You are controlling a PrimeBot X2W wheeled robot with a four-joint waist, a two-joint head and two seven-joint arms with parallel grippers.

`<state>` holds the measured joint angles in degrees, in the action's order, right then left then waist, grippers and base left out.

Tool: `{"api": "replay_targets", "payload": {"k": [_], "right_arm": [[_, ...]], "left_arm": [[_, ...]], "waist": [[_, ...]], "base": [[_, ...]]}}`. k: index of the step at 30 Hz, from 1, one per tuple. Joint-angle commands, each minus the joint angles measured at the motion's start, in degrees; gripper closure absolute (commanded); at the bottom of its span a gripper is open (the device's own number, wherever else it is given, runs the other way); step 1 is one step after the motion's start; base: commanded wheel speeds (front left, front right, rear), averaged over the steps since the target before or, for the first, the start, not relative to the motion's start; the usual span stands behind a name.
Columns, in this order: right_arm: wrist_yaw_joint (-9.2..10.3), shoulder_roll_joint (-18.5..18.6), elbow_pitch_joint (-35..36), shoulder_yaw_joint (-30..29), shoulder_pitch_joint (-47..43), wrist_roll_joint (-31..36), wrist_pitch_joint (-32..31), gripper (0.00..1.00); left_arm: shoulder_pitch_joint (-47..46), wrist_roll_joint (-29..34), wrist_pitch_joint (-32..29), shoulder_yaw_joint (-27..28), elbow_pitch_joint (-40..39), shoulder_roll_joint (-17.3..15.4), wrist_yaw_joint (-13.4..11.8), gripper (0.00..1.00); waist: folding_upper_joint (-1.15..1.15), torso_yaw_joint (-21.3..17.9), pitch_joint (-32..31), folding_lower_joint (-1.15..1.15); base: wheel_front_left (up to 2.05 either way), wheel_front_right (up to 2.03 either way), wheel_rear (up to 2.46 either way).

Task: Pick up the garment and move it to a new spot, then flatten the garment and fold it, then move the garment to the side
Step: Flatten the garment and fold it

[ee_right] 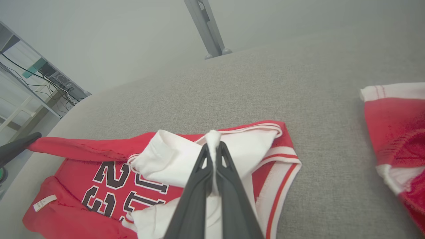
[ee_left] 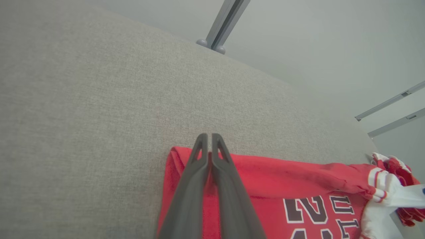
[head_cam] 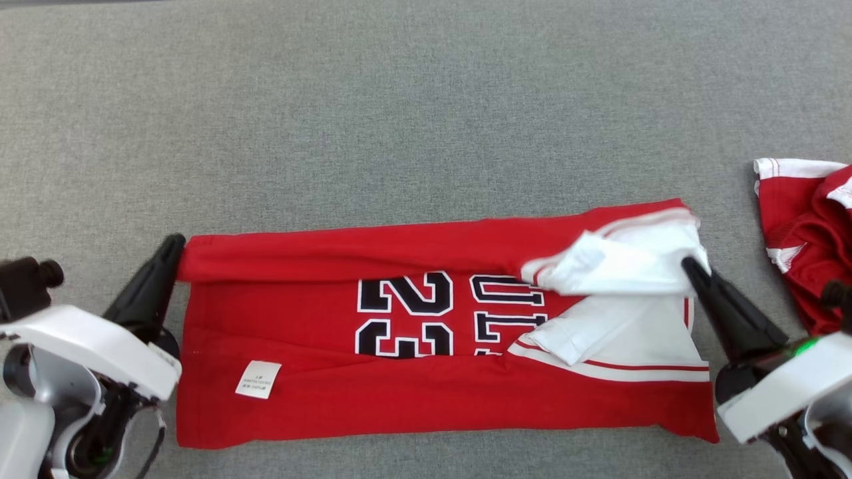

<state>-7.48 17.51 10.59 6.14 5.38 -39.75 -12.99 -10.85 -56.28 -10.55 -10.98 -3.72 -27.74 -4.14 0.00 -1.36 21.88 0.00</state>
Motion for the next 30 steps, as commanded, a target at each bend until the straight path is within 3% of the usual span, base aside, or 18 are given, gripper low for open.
{"api": "replay_targets", "payload": {"k": [1,9,10,11,12,18,26,30], "right_arm": [[-0.04,-1.1,1.4,-1.2,-1.8,0.4,-1.2,1.00],[-0.04,-8.1,1.9,-4.5,-8.2,2.0,-5.0,1.00],[-0.04,-8.1,1.4,-4.7,-8.6,2.7,-5.2,0.74],[-0.04,-8.5,0.9,-5.0,-8.6,2.7,-5.0,0.32],[-0.04,-9.1,0.6,-4.9,-8.4,2.6,-4.7,0.00],[-0.04,-11.7,2.3,-7.1,-7.4,4.1,1.7,0.00],[-0.04,-13.9,4.2,-10.1,-3.2,11.6,12.1,0.00],[-0.04,-14.3,2.4,-9.3,-0.9,15.9,14.8,0.00]], "left_arm": [[1.2,-0.5,-0.3,0.1,-0.2,0.3,-0.5,1.00],[5.6,-3.2,-1.0,-0.6,2.1,2.3,-1.2,1.00],[5.8,-3.5,-1.3,-0.8,2.6,2.6,-1.0,0.82],[5.7,-4.0,-1.4,-1.0,3.2,3.0,-0.8,0.54],[5.6,-4.4,-1.3,-1.2,3.6,3.4,-0.5,0.00],[3.9,-1.8,4.9,0.4,5.1,5.5,-1.5,0.00],[0.5,7.4,17.1,1.5,2.2,8.2,-7.3,0.00],[-1.7,11.4,21.4,0.3,2.4,9.9,-8.9,0.00]], "waist": [[0.00,-0.2,-0.3,0.00],[0.00,-0.6,-0.7,0.00],[0.00,-0.7,-0.7,0.00],[0.00,-0.7,-0.8,0.00],[0.00,-0.6,-0.8,0.00],[0.00,-1.0,-1.5,0.00],[0.00,-1.5,-3.2,0.00],[0.00,-1.3,-4.1,0.00]], "base": [[0.00,0.00,0.00],[0.00,0.00,0.00],[0.00,0.00,0.00],[0.00,0.00,0.00],[0.00,0.00,0.00],[0.00,0.00,0.00],[0.00,0.00,0.00],[0.00,0.00,0.00]]}}
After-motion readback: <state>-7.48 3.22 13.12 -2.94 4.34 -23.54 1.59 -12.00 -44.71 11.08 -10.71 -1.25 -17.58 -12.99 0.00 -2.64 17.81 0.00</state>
